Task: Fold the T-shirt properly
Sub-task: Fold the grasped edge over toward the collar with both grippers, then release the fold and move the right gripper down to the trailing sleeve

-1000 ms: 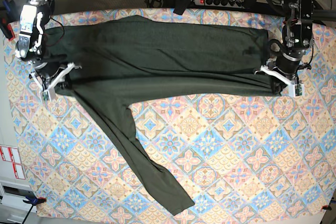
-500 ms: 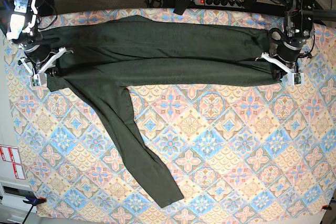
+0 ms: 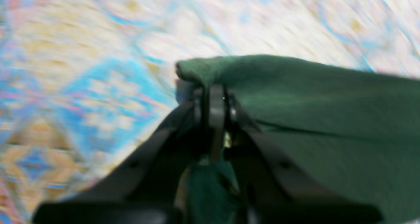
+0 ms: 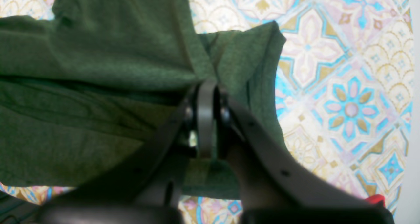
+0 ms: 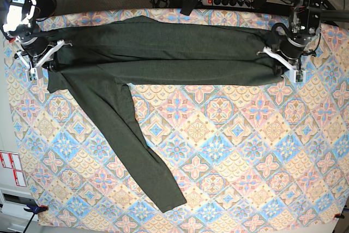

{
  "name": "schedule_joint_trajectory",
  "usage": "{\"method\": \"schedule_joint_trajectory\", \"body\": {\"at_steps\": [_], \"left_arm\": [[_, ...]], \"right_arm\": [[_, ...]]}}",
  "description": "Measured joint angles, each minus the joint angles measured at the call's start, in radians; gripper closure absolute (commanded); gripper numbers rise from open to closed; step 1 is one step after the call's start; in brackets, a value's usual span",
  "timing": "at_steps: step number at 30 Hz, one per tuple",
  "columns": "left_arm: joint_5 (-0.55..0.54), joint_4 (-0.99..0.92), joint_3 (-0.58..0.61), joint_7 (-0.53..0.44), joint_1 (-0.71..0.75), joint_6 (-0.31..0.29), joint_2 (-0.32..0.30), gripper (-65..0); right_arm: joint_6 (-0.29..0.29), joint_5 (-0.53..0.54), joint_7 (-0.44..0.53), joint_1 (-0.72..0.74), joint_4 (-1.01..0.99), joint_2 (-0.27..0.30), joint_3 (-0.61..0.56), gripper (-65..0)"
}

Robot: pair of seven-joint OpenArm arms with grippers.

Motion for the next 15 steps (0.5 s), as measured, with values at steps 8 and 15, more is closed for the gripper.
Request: {"method": "schedule_joint_trajectory", "body": {"at_steps": [8,15], "left_arm": [[0.001,-0.103,0.021,-0.004,-0.010,0.008,-0.011,0.0],[0.001,-0.080,0.023,0.103,-0.015,0.009,-0.012,-17.5]], "right_arm": [[0.003,0.000,0.001,-0.020,-0.005,0.000,-0.009,-0.2],[0.003,-0.001,0.000,-0.020,-0.004,0.000,-0.006,-9.9]]}}
